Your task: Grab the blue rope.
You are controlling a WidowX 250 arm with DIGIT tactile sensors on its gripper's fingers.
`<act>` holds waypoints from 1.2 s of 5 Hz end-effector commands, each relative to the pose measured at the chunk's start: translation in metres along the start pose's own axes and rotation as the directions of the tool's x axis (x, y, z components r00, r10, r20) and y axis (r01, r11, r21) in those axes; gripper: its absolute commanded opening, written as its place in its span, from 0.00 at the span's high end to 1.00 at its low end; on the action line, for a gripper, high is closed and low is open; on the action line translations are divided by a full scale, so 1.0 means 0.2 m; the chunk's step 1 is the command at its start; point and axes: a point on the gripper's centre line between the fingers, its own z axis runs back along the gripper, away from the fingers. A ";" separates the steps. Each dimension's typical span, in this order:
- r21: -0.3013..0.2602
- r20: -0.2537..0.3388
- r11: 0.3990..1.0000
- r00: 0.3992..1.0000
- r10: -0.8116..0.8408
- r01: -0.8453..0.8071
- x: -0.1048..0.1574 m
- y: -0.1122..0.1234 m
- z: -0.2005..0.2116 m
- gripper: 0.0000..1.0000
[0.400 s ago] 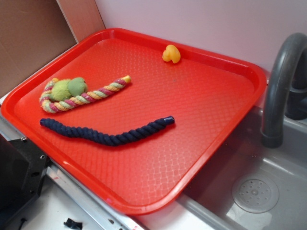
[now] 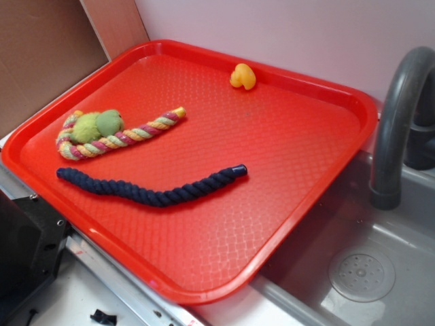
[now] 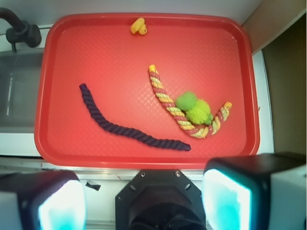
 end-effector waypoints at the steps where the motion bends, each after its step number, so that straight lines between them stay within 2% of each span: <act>1: -0.038 0.057 0.888 0.888 -0.455 0.458 0.08 -0.09 -0.16 0.00; 2: -0.097 0.122 0.745 0.751 -0.649 0.660 0.11 -0.12 -0.29 0.00; 3: -0.074 0.095 0.650 0.654 -0.750 0.756 0.12 -0.14 -0.42 0.00; 4: -0.072 0.079 0.600 0.604 -0.793 0.797 0.12 -0.17 -0.55 0.00; 6: -0.056 0.016 0.576 0.578 -0.816 0.815 0.10 -0.17 -0.82 0.00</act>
